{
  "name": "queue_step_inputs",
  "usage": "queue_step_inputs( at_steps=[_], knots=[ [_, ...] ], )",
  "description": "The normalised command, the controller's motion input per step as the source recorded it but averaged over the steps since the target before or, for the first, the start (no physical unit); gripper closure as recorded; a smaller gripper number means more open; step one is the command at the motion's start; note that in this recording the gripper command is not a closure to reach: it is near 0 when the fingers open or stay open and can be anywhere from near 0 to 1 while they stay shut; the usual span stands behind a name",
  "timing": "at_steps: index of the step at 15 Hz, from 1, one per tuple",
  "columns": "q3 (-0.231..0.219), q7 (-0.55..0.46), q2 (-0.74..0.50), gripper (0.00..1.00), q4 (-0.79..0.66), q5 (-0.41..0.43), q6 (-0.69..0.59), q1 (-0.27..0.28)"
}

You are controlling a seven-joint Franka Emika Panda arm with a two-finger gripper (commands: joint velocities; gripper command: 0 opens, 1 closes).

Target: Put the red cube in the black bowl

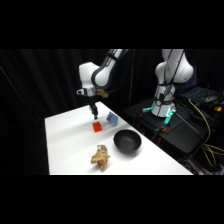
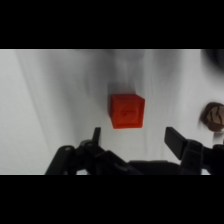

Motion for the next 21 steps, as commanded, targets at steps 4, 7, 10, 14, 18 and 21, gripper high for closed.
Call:
queue_step_inputs(
  at_steps=[4,7,10,14,18,21],
  knots=[
    [0.137,-0.07,0.17,0.00,0.06,0.085,0.19,-0.136],
    [0.141,-0.06,0.16,0.00,0.07,0.089,0.20,-0.136],
    [0.147,-0.03,0.13,0.00,0.09,0.077,0.19,-0.109],
    [0.131,0.01,0.12,0.00,0.08,0.044,0.18,-0.072],
    [0.085,0.04,0.16,0.34,0.15,-0.002,0.14,-0.062],
    [0.028,0.11,0.14,1.00,0.17,-0.054,0.10,-0.036]
  ],
)
